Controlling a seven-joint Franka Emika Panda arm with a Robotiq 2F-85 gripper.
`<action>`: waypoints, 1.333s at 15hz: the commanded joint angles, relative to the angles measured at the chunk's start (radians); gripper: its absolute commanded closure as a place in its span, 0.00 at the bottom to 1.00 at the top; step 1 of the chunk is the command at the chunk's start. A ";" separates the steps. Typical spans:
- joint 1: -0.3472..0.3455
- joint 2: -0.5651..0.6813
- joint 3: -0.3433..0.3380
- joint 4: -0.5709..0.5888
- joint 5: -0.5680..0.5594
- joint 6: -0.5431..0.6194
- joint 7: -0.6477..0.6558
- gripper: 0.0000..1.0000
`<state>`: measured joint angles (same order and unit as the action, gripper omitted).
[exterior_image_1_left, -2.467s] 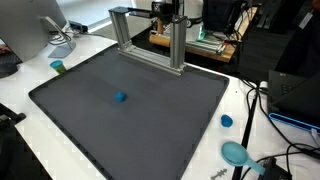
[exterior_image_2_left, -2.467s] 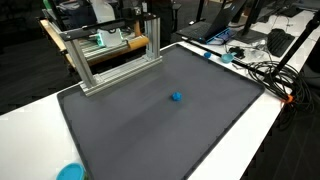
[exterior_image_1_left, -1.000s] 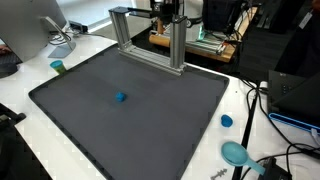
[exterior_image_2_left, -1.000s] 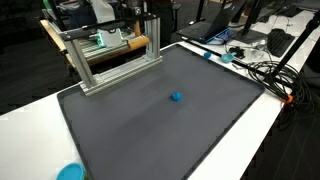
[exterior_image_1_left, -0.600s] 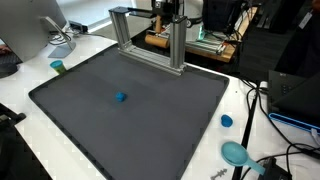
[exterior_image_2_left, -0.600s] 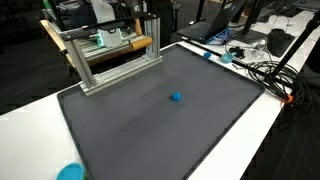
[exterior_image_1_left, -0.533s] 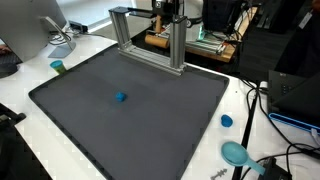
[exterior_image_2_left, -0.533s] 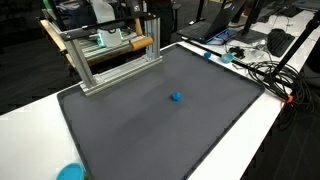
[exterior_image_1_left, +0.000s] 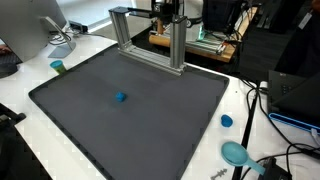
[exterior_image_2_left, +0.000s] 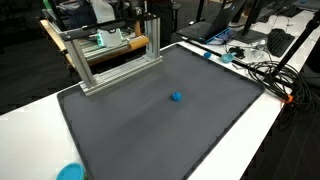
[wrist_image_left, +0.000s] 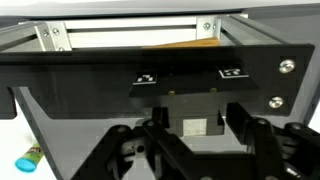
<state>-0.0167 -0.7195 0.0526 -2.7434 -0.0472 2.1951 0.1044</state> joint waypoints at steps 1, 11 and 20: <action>-0.008 0.005 0.014 0.002 -0.018 -0.018 0.007 0.30; 0.038 0.024 -0.078 0.003 0.029 -0.034 -0.172 0.49; 0.036 0.022 -0.070 -0.003 0.019 -0.063 -0.161 0.15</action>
<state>0.0123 -0.7098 -0.0176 -2.7403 -0.0411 2.1845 -0.0493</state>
